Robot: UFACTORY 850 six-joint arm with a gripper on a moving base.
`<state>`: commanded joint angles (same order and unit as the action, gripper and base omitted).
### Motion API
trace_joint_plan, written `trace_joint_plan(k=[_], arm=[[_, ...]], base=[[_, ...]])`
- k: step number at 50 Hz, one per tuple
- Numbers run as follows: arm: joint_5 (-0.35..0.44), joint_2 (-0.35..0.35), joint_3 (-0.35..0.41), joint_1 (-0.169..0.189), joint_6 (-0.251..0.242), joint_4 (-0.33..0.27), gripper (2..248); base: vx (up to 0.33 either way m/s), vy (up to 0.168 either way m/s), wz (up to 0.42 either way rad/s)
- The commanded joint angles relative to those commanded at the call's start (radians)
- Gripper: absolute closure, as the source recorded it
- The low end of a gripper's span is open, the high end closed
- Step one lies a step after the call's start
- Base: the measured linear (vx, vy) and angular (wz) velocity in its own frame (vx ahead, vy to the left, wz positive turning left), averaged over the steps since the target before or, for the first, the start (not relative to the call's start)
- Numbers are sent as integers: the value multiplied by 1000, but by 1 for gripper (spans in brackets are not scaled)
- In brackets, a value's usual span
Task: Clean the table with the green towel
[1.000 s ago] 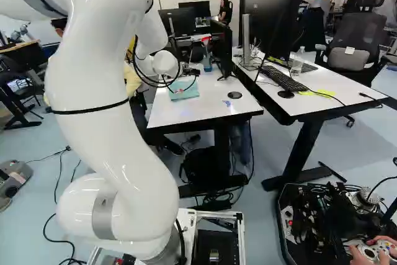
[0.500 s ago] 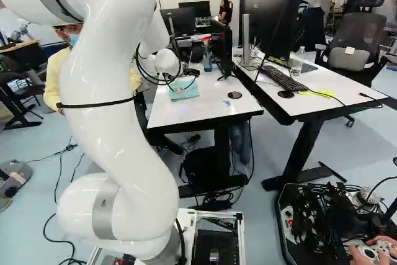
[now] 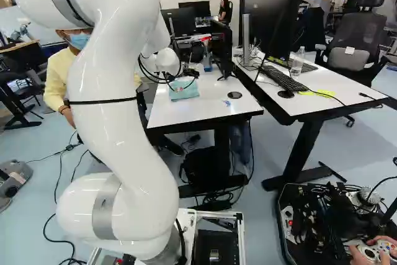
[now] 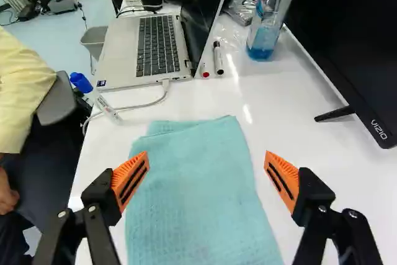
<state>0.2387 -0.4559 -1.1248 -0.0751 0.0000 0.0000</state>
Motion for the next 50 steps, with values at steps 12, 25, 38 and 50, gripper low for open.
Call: trace_joint_plan(k=[12,25,38,50], arm=[[-32,-16,-21,-1,0,0,3],[-61,-25,-32,0,0,0,3],[-88,-32,-41,0,0,0,3],[-115,-36,-47,0,0,0,3]], base=[[0,0,0],[0,0,0],[0,0,0],[0,0,0]])
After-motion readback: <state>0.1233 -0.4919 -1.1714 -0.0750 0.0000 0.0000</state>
